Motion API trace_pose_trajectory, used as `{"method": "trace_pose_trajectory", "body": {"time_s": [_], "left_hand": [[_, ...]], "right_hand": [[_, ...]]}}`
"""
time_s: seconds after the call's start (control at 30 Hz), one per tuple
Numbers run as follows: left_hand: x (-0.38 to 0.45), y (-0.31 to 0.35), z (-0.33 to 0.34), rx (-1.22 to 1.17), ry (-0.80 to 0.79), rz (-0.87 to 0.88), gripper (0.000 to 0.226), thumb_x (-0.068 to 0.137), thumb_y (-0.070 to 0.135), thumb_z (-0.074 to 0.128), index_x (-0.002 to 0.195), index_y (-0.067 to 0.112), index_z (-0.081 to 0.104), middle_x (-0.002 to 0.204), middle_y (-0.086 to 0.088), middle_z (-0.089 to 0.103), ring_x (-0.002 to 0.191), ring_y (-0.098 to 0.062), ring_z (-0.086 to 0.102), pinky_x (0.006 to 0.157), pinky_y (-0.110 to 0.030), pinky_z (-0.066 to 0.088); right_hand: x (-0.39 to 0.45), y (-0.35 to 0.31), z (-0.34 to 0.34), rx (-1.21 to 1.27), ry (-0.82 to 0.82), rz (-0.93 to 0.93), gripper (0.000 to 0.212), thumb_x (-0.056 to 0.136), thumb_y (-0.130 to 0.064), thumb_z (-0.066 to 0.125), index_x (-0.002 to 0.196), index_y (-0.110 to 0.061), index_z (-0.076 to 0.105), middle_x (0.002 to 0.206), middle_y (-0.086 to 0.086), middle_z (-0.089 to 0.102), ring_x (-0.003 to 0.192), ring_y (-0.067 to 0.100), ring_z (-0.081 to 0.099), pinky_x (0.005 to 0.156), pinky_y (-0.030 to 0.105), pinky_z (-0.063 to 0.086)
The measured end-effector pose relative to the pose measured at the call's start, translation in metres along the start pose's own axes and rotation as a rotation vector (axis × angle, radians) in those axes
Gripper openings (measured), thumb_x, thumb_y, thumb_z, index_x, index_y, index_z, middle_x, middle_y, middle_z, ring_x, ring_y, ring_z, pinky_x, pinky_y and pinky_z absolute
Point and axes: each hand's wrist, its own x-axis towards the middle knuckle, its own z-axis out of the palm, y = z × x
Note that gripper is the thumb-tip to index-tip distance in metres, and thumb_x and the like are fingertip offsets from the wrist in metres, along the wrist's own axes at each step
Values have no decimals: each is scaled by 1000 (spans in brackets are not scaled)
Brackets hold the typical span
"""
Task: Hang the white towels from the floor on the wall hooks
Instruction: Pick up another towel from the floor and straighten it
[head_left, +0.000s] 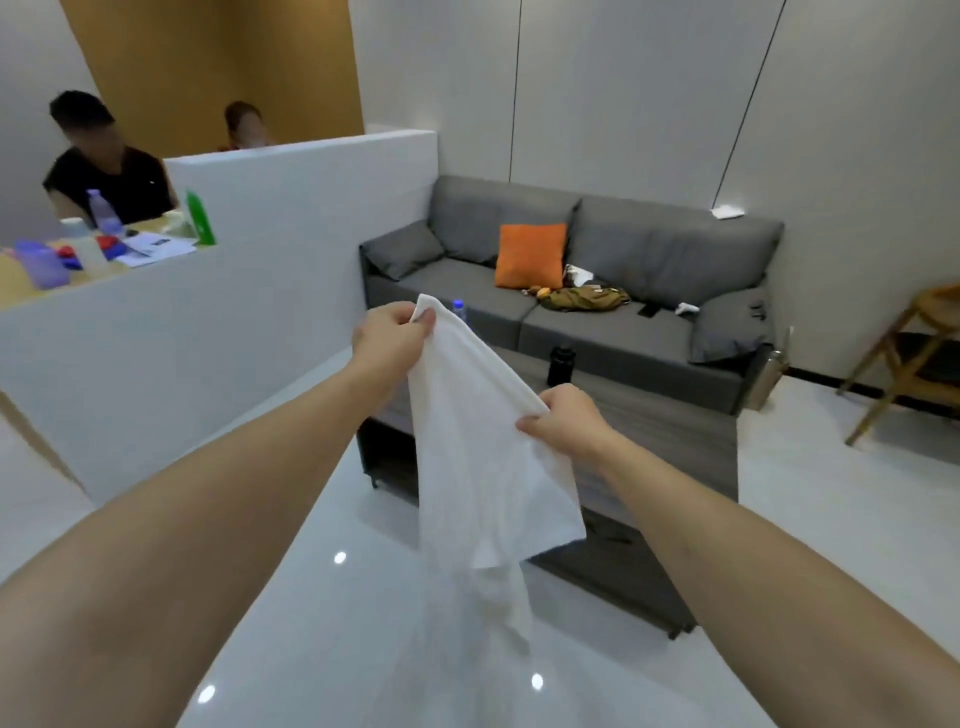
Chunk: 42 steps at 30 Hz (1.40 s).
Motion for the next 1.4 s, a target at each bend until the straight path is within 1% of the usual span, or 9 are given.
{"method": "trace_pose_trajectory", "body": {"time_s": [0.2, 0.33, 0.43, 0.57, 0.7, 0.83, 1.0, 1.2, 1.4], "left_hand": [[138, 33, 79, -27, 71, 16, 24, 87, 32, 46, 70, 14, 48, 64, 7, 39, 64, -15, 35, 58, -29, 29], [203, 45, 115, -37, 144, -34, 27, 85, 31, 42, 83, 5, 50, 70, 3, 40, 63, -16, 35, 58, -30, 29], [238, 46, 132, -9, 200, -4, 32, 88, 35, 45, 87, 4, 54, 73, 0, 46, 66, -17, 40, 61, -31, 36], [281, 45, 137, 27, 325, 32, 30, 90, 41, 49, 84, 14, 58, 74, 1, 54, 68, -17, 48, 62, -31, 42], [308, 40, 129, 90, 531, 35, 17, 91, 40, 53, 89, 24, 58, 86, 5, 59, 77, -14, 54, 60, -27, 40], [328, 37, 117, 167, 734, -52, 14, 93, 38, 53, 91, 24, 57, 96, 0, 59, 84, -23, 54, 71, -29, 38], [356, 24, 102, 287, 910, -177, 26, 94, 34, 51, 73, 20, 42, 82, 0, 52, 74, -24, 47, 57, -29, 31], [428, -10, 78, 377, 958, -252, 25, 94, 35, 51, 78, 16, 47, 80, -1, 53, 76, -28, 50, 59, -30, 33], [487, -32, 57, 424, 956, -289, 18, 90, 35, 55, 80, 20, 60, 75, 7, 58, 78, -23, 54, 60, -28, 35]], "right_hand": [[138, 36, -71, -166, 182, 110, 19, 90, -32, 62, 75, -21, 65, 75, 1, 65, 68, 18, 61, 53, 28, 46], [215, 45, -115, -160, 270, 103, 25, 91, -28, 63, 68, -21, 68, 68, -2, 64, 64, 16, 59, 49, 25, 37], [271, 44, -138, -191, 261, 88, 15, 89, -18, 62, 82, -25, 73, 73, -5, 64, 70, 16, 59, 54, 27, 42], [351, 30, -159, -253, 225, -55, 19, 88, -17, 59, 93, -22, 76, 88, 4, 68, 82, 24, 60, 69, 35, 53], [419, 6, -169, -302, 201, -250, 19, 91, -21, 59, 98, -19, 77, 95, 9, 71, 89, 30, 61, 71, 35, 50], [480, -25, -176, -285, 144, -377, 19, 91, -22, 58, 96, -20, 76, 96, 11, 71, 93, 33, 63, 75, 37, 52], [555, -64, -165, -244, 149, -461, 21, 91, -38, 62, 92, -22, 76, 94, 11, 72, 93, 34, 65, 70, 33, 46], [649, -108, -121, -281, 126, -519, 19, 91, -25, 56, 77, -22, 69, 76, 7, 65, 78, 33, 62, 63, 31, 42], [722, -147, -101, -301, 101, -552, 18, 91, -19, 56, 86, -24, 72, 73, 6, 59, 71, 29, 51, 64, 29, 38]]}}
